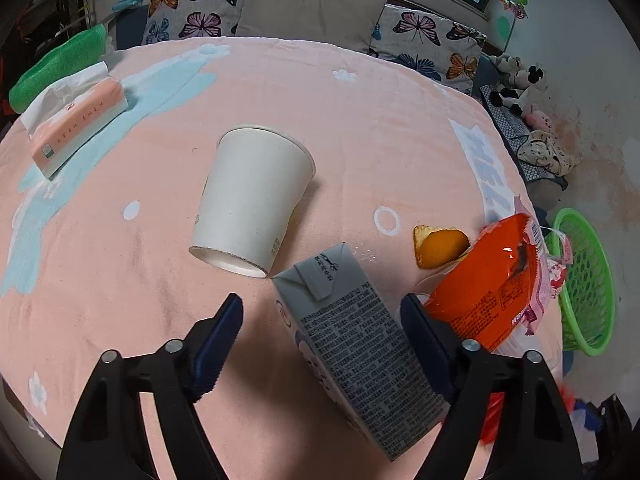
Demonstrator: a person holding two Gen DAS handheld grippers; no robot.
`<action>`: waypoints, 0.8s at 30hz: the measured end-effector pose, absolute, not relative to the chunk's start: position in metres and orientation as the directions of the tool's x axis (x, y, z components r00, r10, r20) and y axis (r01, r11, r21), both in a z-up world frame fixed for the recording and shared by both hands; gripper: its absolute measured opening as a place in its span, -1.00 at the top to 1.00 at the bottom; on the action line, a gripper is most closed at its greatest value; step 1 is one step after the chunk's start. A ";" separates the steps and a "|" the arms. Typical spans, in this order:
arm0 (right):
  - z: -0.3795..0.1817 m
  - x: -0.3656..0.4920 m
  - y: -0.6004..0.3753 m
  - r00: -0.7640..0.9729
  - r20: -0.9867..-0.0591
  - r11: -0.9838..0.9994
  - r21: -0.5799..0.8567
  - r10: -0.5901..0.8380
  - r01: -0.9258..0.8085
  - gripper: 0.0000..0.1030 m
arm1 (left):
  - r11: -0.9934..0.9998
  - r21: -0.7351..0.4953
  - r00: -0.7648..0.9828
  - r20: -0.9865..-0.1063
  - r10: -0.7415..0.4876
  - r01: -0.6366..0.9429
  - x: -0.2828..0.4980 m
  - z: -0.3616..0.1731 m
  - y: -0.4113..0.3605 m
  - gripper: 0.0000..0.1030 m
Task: Collect trash
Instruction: 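Carry the tub to the green basket with the right tool while the left tool grasps the milk carton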
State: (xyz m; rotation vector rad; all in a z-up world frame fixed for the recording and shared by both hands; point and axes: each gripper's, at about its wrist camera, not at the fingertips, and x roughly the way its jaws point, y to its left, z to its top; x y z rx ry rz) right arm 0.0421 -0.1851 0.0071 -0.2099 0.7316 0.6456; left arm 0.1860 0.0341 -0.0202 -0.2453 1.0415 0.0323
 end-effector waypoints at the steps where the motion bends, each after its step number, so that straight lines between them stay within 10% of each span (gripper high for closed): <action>1: 0.009 0.044 -0.189 0.569 -0.674 0.796 0.048 0.472 -0.603 -0.23 | 0.971 -0.193 0.507 -0.856 -0.097 -0.140 0.185 -0.020 0.035 -0.39; 24: 0.026 0.070 -0.299 0.742 -0.613 0.961 0.130 0.273 -0.245 -0.23 | 0.937 -0.335 0.532 -0.814 -0.234 -0.102 0.150 -0.028 0.062 -0.03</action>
